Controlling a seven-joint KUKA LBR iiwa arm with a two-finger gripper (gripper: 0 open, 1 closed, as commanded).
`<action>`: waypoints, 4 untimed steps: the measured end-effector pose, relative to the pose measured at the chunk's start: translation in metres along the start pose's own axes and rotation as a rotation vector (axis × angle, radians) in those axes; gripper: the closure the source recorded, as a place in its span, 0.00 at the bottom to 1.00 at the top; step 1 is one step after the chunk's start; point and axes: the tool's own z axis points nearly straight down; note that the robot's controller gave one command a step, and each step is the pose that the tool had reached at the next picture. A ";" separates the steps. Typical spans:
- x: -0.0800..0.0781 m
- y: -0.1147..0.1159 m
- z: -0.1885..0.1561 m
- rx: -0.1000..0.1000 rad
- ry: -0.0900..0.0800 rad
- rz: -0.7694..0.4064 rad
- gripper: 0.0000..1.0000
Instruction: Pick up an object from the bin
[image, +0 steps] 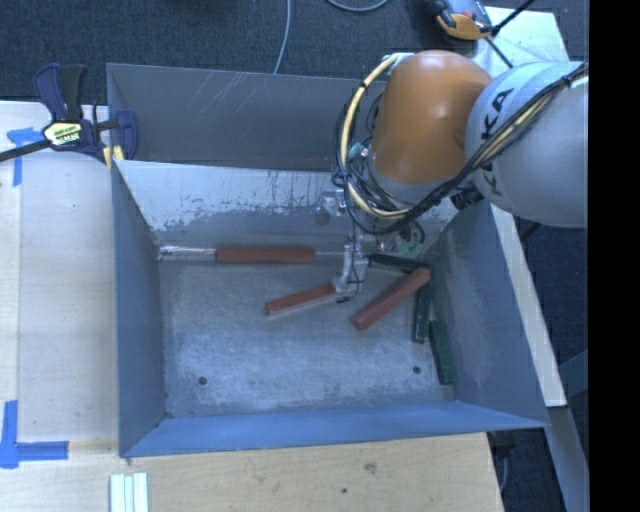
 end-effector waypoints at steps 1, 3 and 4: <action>0.016 0.016 0.104 0.000 0.006 -0.232 0.00; 0.015 0.021 0.103 -0.002 0.004 -0.303 1.00; 0.031 0.002 -0.072 0.000 0.003 -0.321 1.00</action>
Offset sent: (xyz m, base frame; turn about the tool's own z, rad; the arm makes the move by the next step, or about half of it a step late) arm -0.0174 0.0196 -0.1044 -0.3071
